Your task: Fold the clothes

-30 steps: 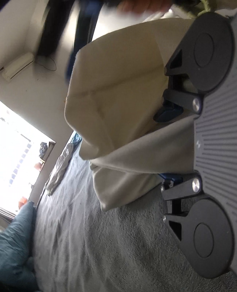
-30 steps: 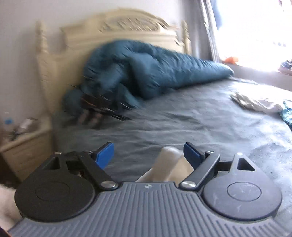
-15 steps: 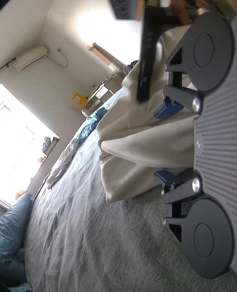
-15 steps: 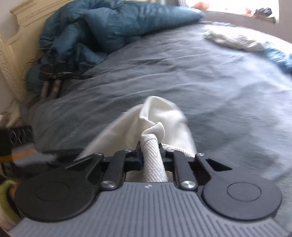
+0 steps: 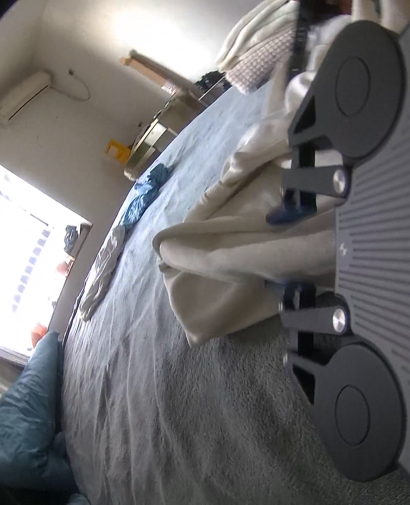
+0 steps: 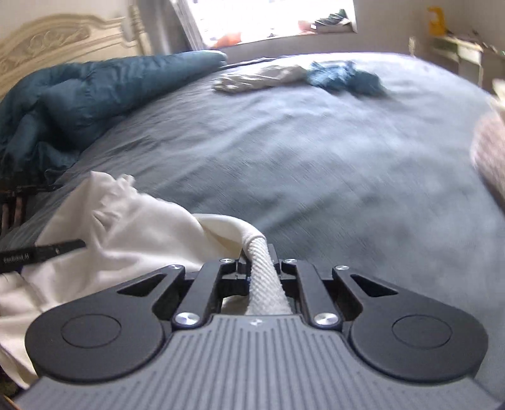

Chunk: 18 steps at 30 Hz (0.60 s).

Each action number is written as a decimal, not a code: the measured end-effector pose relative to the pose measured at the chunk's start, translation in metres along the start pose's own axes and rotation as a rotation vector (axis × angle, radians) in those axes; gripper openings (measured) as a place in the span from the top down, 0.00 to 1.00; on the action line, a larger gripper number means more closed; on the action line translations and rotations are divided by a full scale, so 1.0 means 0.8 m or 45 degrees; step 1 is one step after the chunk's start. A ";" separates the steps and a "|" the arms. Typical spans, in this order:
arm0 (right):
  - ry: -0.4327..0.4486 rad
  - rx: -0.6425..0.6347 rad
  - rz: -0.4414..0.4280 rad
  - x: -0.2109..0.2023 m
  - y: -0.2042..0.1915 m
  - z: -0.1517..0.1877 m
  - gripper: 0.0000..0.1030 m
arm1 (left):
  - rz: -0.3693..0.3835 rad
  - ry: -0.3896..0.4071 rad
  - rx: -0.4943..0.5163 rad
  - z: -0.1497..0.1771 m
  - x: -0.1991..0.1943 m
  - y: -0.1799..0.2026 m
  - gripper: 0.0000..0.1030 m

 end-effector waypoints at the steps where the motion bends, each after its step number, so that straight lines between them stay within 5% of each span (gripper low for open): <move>1: 0.000 0.025 -0.014 0.000 0.005 0.007 0.94 | -0.003 0.000 -0.001 -0.003 0.001 0.002 0.78; 6: 0.049 0.060 -0.037 0.001 0.017 0.013 0.95 | 0.113 0.048 -0.066 -0.055 -0.011 0.032 0.95; 10: 0.118 0.078 -0.052 -0.001 0.026 -0.004 0.95 | 0.248 0.136 -0.061 -0.114 -0.031 0.072 0.97; 18: 0.278 0.083 -0.010 -0.032 0.046 -0.034 0.95 | 0.328 0.270 0.011 -0.185 -0.070 0.127 0.97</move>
Point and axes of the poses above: each gripper's, at about its wrist camera, not at the fingertips, and x roughly the way its jaws point, y to its right, z to its underside, the point moved 4 cm from there along x, roughly the way its jaws point, and after that the axes turned 3 degrees about -x, right-handed, at the moved point
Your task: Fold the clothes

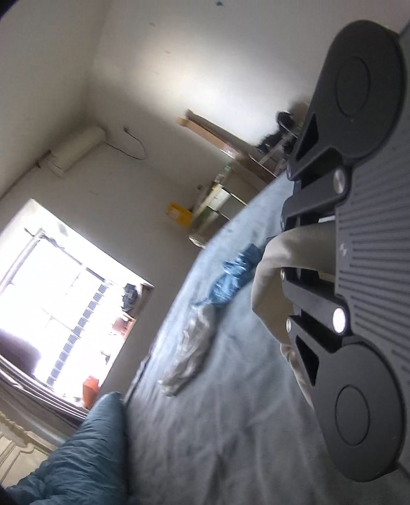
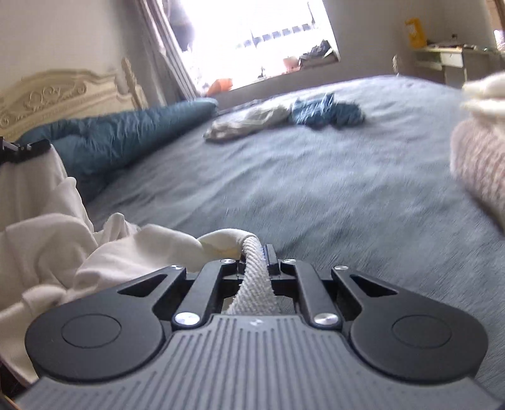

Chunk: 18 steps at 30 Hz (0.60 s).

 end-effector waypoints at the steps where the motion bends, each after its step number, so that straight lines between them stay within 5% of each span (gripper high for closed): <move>1: 0.025 -0.003 0.018 -0.008 0.004 -0.004 0.95 | 0.000 0.027 0.000 -0.004 -0.007 0.000 0.97; 6: 0.117 -0.001 0.089 -0.047 0.025 -0.013 0.95 | -0.051 0.126 -0.076 -0.006 -0.054 -0.040 0.97; 10: 0.077 -0.032 0.138 -0.055 0.028 0.010 0.95 | -0.145 0.122 -0.180 0.031 -0.087 -0.095 0.97; 15: -0.076 -0.040 0.178 -0.038 0.025 0.063 0.95 | -0.292 0.017 -0.340 0.110 -0.116 -0.177 0.97; 18: -0.147 -0.053 0.190 -0.032 0.022 0.081 0.92 | -0.347 -0.090 -0.345 0.142 -0.128 -0.201 0.87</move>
Point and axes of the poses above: each gripper's, at about its wrist camera, not at the fingertips, and x roughly the way its jaws point, y to its right, z to its underside, the point moved 4 cm from there along x, roughly the way its jaws point, and after that the axes turned 3 degrees about -x, right-handed, at the moved point
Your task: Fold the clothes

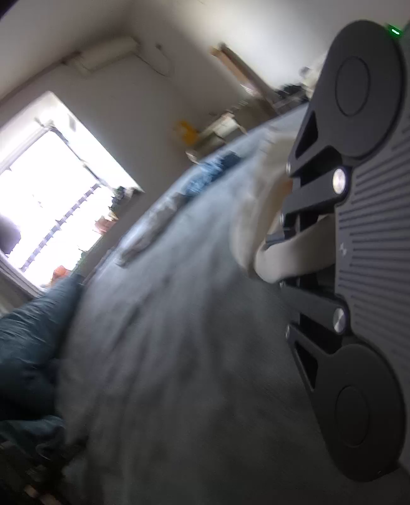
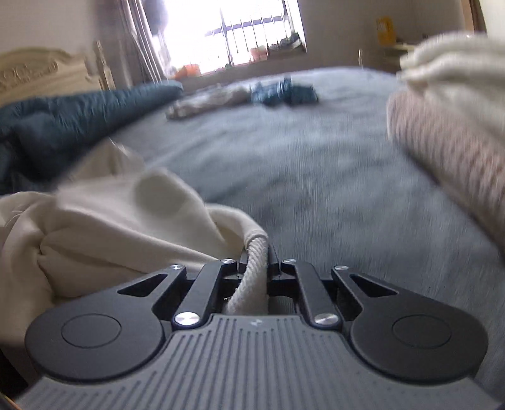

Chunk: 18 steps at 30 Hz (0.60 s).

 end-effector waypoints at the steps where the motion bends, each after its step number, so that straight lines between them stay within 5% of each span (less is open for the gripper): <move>1: -0.004 -0.010 0.006 -0.002 -0.002 0.002 0.91 | -0.024 -0.020 0.026 0.005 -0.003 -0.004 0.80; 3: -0.018 -0.037 -0.002 -0.011 -0.004 -0.002 0.84 | -0.064 0.013 0.143 0.007 -0.014 0.007 0.70; 4: -0.014 -0.044 0.010 -0.018 -0.004 -0.006 0.80 | -0.087 0.050 0.209 0.007 -0.022 0.017 0.51; 6: 0.010 -0.057 0.062 -0.035 -0.004 -0.014 0.60 | -0.131 0.160 0.362 0.003 -0.040 0.042 0.35; 9: 0.076 -0.089 0.075 -0.057 -0.019 -0.027 0.55 | -0.083 0.270 0.579 0.003 -0.063 0.088 0.30; 13: 0.161 -0.205 -0.032 -0.072 -0.076 -0.044 0.51 | 0.123 0.137 0.788 0.032 -0.045 0.143 0.19; 18: 0.240 -0.363 -0.243 -0.074 -0.163 -0.062 0.44 | 0.141 -0.070 1.097 0.105 0.017 0.183 0.19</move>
Point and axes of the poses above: each gripper's, at about its wrist camera, not at the fingertips, and x roughly the way its jaws point, y to its right, z to its underside, the point moved 4 cm from there along x, roughly the way its jaws point, and after that the axes turned 3 degrees about -x, right-handed, at the moved point
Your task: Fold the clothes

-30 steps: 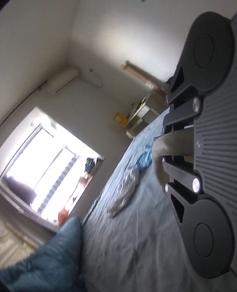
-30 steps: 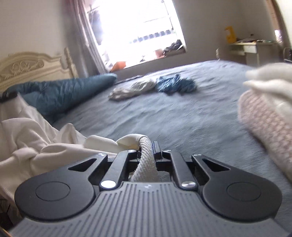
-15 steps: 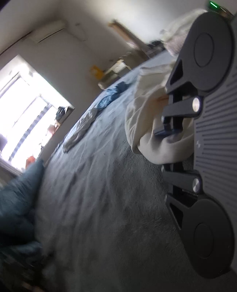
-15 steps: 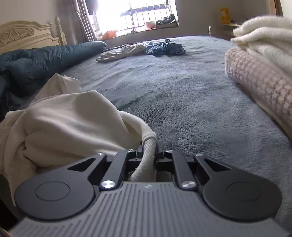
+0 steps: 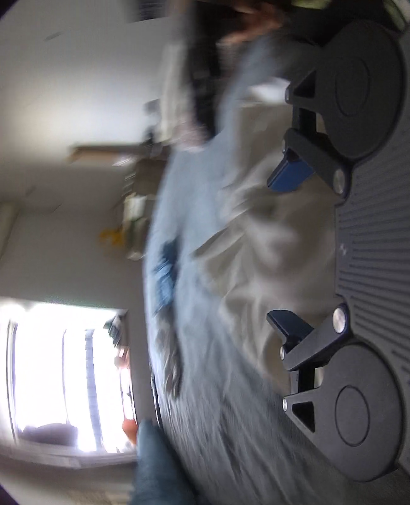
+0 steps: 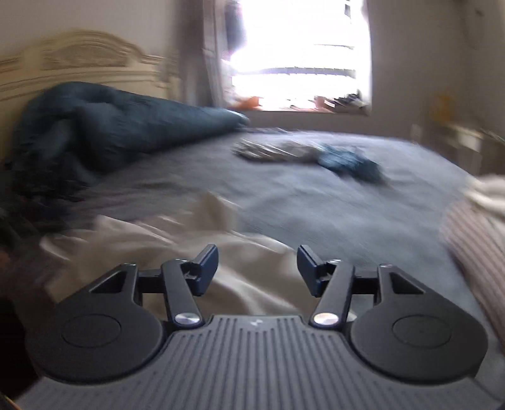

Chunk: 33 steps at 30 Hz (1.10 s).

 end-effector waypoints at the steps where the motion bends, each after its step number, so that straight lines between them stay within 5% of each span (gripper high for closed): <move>1: -0.009 -0.012 -0.054 0.008 -0.013 -0.002 0.44 | -0.037 -0.028 0.061 0.009 0.012 0.009 0.19; 4: -0.105 -0.078 -0.136 0.039 -0.044 0.006 0.44 | -0.153 -0.088 0.198 0.036 0.037 0.025 0.25; 7: -0.211 -0.139 -0.147 0.068 -0.062 0.026 0.47 | -0.184 -0.109 0.149 0.045 0.045 0.017 0.43; 9: -0.261 -0.154 -0.128 0.083 -0.065 0.041 0.70 | -0.184 -0.103 0.075 0.040 0.042 0.008 0.57; 12: -0.256 -0.209 -0.091 0.080 -0.065 0.053 0.90 | -0.182 -0.075 -0.032 0.031 0.027 -0.010 0.79; 18: -0.155 -0.214 0.008 0.049 -0.050 0.052 0.99 | -0.167 0.015 -0.202 0.011 0.000 -0.019 0.85; 26: -0.067 -0.216 0.302 0.009 0.013 0.044 1.00 | -0.195 0.187 -0.206 -0.028 -0.030 -0.019 0.88; 33: -0.038 0.046 0.219 -0.014 0.063 0.042 1.00 | -0.129 0.291 -0.359 -0.045 -0.061 -0.035 0.90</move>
Point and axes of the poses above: each gripper's, at about its wrist camera, not at the fingertips, and x roughly the way its jaws point, y to its right, z to its underside, the point moved 4 cm from there along x, roughly the way its jaws point, and after that the axes turned 3 degrees about -x, right-handed, at the moved point
